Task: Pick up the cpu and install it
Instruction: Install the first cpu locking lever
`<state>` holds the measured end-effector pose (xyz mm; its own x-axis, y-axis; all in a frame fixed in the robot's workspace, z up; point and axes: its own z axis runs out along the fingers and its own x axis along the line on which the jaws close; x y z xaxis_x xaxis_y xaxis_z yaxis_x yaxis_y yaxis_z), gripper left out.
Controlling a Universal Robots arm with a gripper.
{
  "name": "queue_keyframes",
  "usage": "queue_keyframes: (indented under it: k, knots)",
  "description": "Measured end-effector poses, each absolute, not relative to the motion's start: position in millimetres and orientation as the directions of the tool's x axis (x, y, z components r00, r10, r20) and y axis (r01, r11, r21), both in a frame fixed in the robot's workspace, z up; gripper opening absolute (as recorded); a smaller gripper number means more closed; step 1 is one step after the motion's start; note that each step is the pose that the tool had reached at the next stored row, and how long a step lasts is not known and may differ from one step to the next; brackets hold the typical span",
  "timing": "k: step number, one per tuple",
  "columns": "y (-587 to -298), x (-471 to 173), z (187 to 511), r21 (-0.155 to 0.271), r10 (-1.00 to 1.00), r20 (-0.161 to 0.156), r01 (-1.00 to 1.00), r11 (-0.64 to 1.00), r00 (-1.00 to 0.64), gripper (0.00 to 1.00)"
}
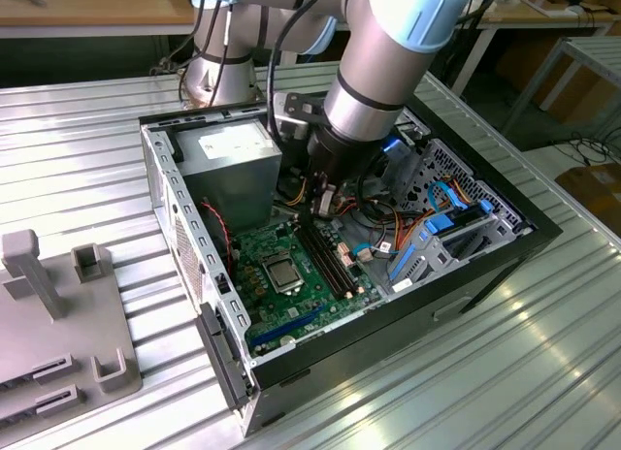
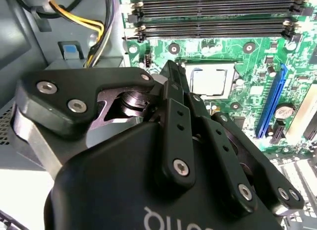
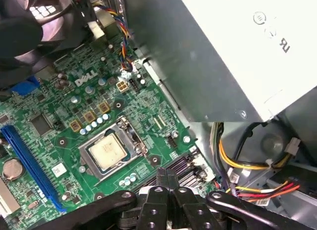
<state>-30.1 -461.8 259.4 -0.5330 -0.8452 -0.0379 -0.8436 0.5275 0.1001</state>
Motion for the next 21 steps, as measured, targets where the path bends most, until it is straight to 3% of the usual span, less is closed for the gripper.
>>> queue_keyframes:
  k: [21]
  knots:
    - [-473, -39, 259, 0.1, -0.881, -0.038, -0.879, 0.467, -0.472, 0.11]
